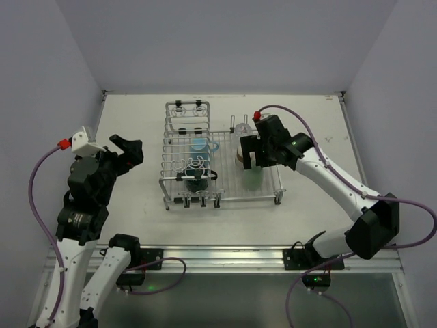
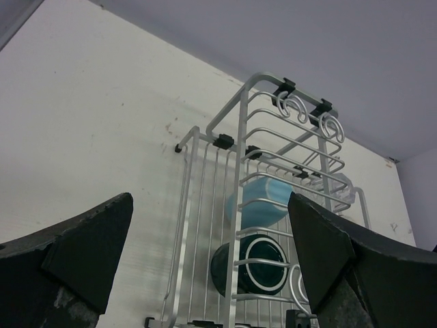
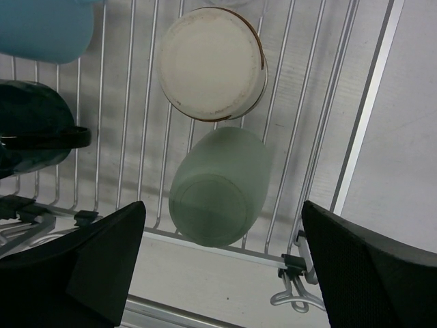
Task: Unload the cups from the dish rack
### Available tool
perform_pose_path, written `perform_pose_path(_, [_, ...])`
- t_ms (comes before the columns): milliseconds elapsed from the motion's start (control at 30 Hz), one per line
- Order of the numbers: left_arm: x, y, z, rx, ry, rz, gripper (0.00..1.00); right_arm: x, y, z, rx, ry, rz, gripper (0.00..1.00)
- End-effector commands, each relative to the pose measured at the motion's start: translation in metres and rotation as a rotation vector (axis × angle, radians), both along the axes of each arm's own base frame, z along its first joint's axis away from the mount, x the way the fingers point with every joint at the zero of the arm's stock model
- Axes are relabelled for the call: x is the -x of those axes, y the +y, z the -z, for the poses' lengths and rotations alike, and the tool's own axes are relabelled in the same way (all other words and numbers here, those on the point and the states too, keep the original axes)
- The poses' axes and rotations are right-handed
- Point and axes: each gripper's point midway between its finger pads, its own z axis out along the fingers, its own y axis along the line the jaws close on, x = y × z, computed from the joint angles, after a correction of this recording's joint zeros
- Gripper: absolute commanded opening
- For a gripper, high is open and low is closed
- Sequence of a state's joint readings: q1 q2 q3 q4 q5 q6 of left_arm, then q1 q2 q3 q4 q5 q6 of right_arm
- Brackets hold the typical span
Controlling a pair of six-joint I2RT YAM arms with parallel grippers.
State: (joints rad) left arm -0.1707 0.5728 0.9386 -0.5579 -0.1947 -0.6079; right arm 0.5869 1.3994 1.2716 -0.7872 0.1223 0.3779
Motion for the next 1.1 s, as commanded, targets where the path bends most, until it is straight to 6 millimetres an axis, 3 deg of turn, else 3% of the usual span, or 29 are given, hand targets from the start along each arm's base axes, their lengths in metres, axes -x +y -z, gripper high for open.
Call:
perform_pose_path(0, [-0.005,-0.007,-0.006,-0.017,-0.031,0.047,1.00,-0.010,0.001,-0.019,0.042,-0.076,-0.005,0.99])
perform_pose_path(467, [-0.007,-0.010,-0.001,-0.015,-0.026,0.057,1.00,-0.003,0.004,0.016,0.151,0.006,-0.003,0.95])
perform_pose_path(1067, [-0.008,-0.008,0.004,-0.029,-0.012,0.052,1.00,0.009,0.015,0.039,0.181,0.066,-0.026,0.86])
